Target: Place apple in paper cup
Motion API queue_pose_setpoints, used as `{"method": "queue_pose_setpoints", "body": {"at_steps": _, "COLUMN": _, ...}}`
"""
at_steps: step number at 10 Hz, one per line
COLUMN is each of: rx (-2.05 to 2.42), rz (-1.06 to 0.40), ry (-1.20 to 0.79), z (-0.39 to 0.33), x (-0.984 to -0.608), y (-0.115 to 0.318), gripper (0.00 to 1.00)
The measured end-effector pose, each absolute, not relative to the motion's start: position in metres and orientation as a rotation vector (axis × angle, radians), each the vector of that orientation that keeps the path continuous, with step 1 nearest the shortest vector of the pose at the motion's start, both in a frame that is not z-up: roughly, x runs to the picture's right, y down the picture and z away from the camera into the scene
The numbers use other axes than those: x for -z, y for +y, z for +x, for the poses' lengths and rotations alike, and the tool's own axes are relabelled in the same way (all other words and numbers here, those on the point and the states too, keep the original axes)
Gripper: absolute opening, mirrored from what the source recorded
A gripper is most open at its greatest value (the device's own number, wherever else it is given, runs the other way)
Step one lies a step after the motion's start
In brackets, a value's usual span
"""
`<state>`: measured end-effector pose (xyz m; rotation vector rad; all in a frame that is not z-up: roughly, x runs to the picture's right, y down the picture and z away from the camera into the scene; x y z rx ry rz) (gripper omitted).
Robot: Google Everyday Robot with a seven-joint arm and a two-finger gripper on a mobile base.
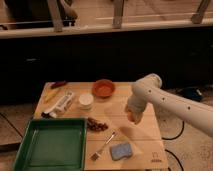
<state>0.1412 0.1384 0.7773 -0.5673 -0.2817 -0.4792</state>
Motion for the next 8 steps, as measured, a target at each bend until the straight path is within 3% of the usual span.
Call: {"method": "queue_pose_setpoints", "body": {"at_steps": 8, "rx": 0.561, "rz": -0.533, "ry": -0.278, "z": 0.071, "x": -0.776, "y": 0.092, "gripper": 0.04}}
